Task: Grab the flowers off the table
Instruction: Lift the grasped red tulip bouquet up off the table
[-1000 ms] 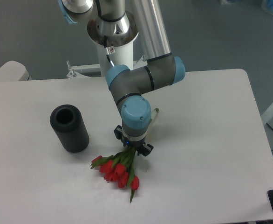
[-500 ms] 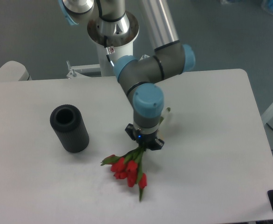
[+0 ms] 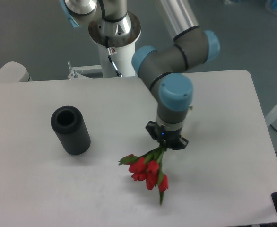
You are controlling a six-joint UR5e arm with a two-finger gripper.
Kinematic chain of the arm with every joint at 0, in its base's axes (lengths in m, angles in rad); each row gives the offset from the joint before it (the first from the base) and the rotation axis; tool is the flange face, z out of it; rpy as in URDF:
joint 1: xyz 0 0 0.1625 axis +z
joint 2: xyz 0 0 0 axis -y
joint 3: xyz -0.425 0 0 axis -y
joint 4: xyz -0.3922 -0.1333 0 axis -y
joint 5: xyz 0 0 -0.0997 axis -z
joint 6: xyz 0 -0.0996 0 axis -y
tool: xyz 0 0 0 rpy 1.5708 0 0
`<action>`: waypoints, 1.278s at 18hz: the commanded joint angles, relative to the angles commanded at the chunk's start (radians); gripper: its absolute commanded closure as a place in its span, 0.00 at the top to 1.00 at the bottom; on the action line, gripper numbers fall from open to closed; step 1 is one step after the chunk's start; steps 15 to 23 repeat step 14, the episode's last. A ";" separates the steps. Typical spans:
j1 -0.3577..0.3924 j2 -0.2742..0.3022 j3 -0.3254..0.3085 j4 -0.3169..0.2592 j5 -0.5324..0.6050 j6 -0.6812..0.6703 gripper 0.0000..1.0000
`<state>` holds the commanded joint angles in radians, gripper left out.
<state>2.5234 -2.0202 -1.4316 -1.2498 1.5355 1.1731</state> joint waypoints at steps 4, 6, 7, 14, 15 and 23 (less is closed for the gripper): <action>0.009 -0.032 0.097 -0.091 0.003 0.069 0.00; 0.009 -0.038 0.102 -0.089 0.006 0.071 0.00; 0.009 -0.040 0.105 -0.089 0.008 0.071 0.00; 0.011 -0.042 0.105 -0.089 0.009 0.069 0.00; 0.011 -0.042 0.105 -0.089 0.009 0.069 0.00; 0.011 -0.042 0.105 -0.089 0.009 0.069 0.00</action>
